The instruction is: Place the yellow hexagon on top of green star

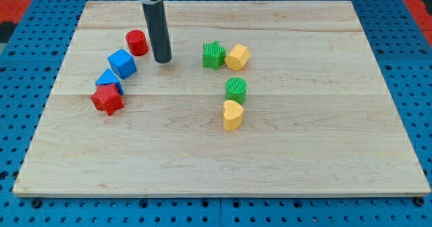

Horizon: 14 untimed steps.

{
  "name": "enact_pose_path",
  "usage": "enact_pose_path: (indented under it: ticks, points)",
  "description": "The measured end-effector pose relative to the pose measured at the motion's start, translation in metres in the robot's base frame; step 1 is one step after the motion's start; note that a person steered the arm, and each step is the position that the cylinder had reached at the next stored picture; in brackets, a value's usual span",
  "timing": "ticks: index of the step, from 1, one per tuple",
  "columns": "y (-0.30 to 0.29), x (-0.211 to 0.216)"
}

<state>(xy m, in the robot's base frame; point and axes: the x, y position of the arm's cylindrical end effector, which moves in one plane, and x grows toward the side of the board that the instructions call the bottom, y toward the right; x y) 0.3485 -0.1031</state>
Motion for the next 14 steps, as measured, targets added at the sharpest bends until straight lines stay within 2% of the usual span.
enact_pose_path:
  ticks: [1,2,4,5,6,7,8,9,10,11,14]
  points:
    - [0.034,-0.015]
    - [0.072,-0.011]
    - [0.104,-0.012]
    - [0.126,-0.067]
    - [0.2,-0.05]
    - [0.235,0.017]
    - [0.225,0.055]
    - [0.18,0.055]
    - [0.177,0.06]
    - [0.166,0.058]
    - [0.164,0.005]
